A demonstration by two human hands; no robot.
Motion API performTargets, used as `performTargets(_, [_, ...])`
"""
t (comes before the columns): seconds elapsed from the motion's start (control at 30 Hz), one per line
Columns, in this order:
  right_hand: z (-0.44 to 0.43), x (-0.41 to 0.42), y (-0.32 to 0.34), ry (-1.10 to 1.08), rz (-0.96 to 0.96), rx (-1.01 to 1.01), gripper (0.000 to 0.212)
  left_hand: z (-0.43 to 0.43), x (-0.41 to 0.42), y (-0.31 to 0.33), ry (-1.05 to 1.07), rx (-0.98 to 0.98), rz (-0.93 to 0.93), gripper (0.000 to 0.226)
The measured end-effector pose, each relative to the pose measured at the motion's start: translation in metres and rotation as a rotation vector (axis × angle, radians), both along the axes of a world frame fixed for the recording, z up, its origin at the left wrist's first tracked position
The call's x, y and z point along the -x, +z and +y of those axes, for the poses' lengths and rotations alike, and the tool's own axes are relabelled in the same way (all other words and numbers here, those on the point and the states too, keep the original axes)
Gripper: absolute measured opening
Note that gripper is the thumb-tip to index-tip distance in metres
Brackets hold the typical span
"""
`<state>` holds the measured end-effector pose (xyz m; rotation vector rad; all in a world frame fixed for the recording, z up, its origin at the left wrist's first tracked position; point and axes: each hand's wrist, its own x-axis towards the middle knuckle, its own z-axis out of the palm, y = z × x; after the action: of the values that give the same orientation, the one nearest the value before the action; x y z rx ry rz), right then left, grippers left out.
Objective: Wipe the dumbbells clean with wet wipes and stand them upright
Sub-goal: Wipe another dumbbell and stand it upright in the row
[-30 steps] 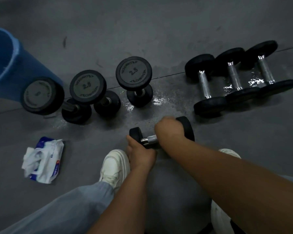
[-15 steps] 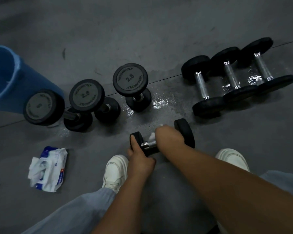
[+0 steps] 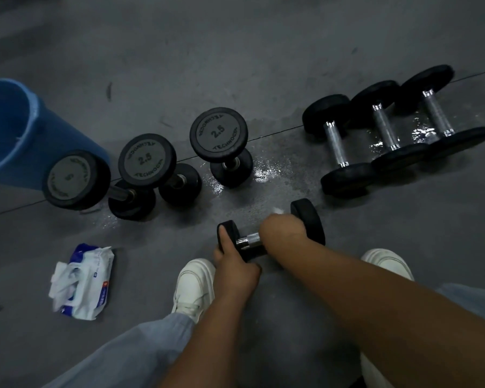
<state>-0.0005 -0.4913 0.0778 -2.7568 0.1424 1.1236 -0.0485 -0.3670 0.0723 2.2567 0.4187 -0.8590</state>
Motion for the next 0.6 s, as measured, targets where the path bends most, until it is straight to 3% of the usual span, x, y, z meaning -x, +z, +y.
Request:
performTargets(0.13, [-0.004, 0.006, -0.010, -0.199, -0.109, -0.050, 0.034, -0.002, 0.009, 0.001, 0.014, -0.016, -0.043, 0.112])
performTargets(0.3, [0.016, 0.007, -0.013, -0.134, -0.011, -0.179, 0.039, 0.000, 0.015, -0.001, 0.010, -0.009, -0.056, 0.114])
performTargets(0.4, [0.002, 0.008, -0.015, -0.253, -0.079, -0.016, 0.034, 0.001, 0.012, -0.001, 0.008, 0.001, -0.047, 0.115])
performTargets(0.6, [0.016, 0.014, -0.014, -0.005, 0.105, 0.270, 0.035, 0.002, 0.015, -0.005, 0.004, 0.010, -0.057, 0.117])
